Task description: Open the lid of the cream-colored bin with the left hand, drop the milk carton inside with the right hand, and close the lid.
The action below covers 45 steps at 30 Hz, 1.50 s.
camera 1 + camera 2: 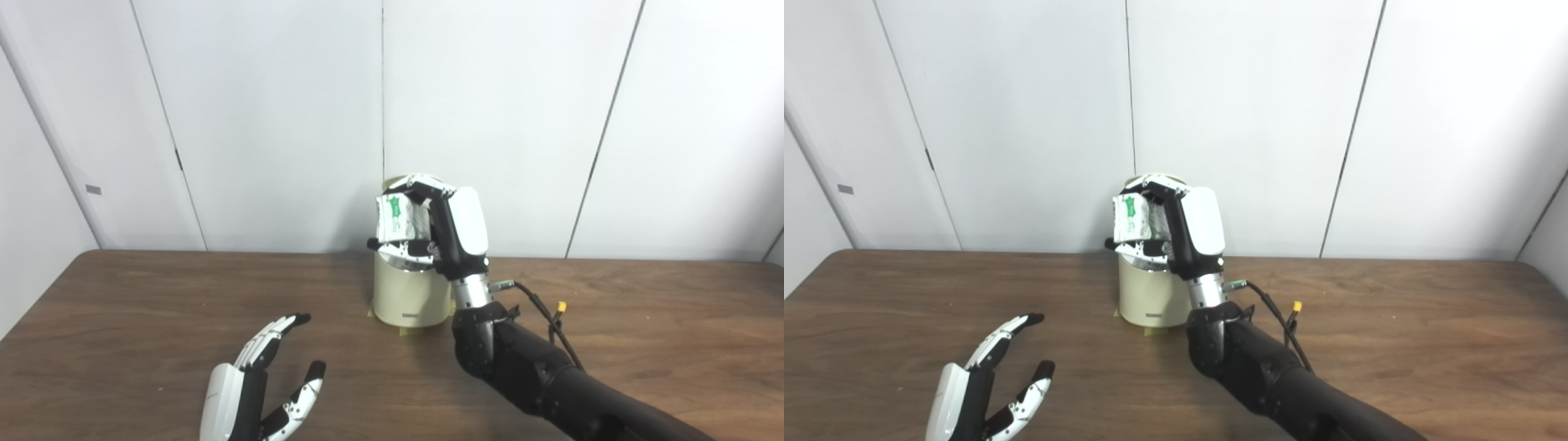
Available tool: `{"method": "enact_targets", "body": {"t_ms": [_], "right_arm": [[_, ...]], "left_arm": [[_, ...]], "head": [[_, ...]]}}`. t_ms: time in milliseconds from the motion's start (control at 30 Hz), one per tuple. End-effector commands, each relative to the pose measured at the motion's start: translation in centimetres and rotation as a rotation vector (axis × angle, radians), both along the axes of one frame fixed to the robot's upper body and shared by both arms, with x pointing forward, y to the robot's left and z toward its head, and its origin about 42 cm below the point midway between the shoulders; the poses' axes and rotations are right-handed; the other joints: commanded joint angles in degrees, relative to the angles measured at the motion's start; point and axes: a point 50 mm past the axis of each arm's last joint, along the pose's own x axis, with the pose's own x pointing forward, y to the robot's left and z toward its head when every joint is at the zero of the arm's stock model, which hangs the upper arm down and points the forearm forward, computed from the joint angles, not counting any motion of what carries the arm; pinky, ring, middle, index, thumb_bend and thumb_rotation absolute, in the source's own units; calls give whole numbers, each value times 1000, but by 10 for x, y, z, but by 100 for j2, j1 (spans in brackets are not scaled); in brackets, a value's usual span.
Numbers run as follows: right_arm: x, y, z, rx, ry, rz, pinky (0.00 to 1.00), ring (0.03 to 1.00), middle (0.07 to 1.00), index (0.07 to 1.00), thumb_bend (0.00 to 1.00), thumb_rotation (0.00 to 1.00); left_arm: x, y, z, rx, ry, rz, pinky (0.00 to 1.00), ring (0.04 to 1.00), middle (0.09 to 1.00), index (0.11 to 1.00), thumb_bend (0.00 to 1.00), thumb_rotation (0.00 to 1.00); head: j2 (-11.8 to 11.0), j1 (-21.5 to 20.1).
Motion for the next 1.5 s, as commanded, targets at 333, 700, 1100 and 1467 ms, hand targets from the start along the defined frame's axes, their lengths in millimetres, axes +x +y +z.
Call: {"method": "enact_targets", "body": {"t_ms": [333, 700, 1100, 1467], "right_arm": [[23, -4, 46, 28, -65, -7, 371, 460, 530, 438, 499, 0], [23, -3, 36, 35, 9, -3, 374, 464, 532, 438, 499, 0], [20, 7, 36, 50, 28, 18, 381, 464, 531, 438, 499, 0], [19, 15, 36, 39, 27, 31, 382, 465, 529, 439, 499, 0]], "left_arm": [[-26, -12, -29, -46, 89, 21, 862, 860, 843, 809, 406, 522], [-26, -17, -27, -49, 89, 21, 867, 862, 842, 812, 402, 506], [-22, -22, -27, -52, 84, 22, 872, 863, 844, 809, 399, 501], [-21, -26, -27, -52, 79, 14, 884, 874, 848, 808, 407, 545]], "head": [[11, 97], [28, 151], [31, 211], [24, 273]]}}
